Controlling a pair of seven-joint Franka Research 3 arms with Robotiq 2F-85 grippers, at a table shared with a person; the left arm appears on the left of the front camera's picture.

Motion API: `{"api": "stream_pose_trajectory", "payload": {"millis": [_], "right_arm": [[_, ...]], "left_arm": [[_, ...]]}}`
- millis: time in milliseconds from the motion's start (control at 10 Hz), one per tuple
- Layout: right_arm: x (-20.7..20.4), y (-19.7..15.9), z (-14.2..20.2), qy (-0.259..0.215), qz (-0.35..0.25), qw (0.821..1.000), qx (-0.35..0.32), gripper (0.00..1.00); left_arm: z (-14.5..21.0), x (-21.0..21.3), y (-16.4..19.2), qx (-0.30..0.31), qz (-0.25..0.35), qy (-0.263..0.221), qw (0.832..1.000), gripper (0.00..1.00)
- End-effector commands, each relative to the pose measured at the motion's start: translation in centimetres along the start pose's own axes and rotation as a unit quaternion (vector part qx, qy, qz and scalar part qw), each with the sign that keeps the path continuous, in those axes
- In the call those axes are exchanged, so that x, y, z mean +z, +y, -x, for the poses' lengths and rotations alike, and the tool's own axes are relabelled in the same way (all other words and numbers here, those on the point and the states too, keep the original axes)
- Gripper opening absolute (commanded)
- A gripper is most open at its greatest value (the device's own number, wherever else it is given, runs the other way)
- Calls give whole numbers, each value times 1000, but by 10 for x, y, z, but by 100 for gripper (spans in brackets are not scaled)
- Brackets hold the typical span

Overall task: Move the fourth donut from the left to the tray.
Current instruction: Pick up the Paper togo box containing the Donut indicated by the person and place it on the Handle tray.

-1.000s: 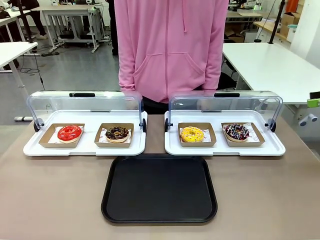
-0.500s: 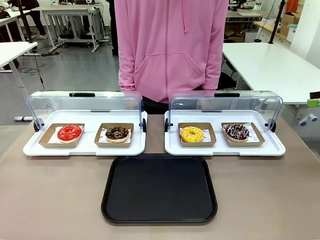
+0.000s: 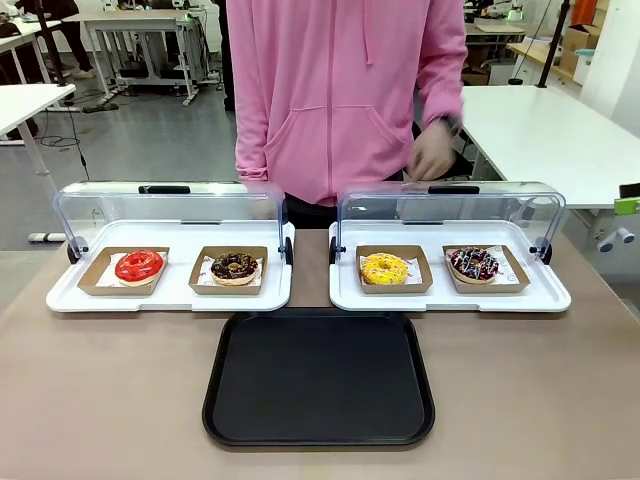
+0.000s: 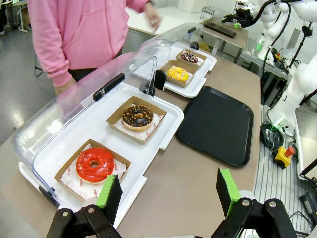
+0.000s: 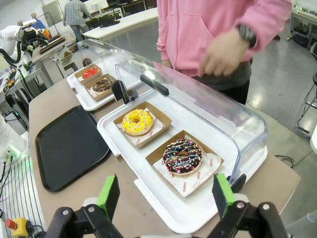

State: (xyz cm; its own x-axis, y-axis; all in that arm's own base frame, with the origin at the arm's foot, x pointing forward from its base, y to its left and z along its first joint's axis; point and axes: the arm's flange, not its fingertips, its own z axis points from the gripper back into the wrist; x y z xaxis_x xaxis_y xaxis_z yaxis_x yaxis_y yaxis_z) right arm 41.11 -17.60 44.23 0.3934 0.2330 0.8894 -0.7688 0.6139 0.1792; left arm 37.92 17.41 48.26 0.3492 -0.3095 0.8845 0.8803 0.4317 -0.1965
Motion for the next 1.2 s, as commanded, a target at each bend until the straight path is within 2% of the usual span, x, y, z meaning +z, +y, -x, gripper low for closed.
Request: {"api": "stream_pose_trajectory", "payload": {"millis": [0,1100], "right_arm": [[-1,-4,-2,-17,1,1000,15,100],[-1,-4,-2,-17,1,1000,15,100]], "left_arm": [[1,2,1,-12,5,-2,1000,100],[1,2,1,-12,5,-2,1000,100]]}}
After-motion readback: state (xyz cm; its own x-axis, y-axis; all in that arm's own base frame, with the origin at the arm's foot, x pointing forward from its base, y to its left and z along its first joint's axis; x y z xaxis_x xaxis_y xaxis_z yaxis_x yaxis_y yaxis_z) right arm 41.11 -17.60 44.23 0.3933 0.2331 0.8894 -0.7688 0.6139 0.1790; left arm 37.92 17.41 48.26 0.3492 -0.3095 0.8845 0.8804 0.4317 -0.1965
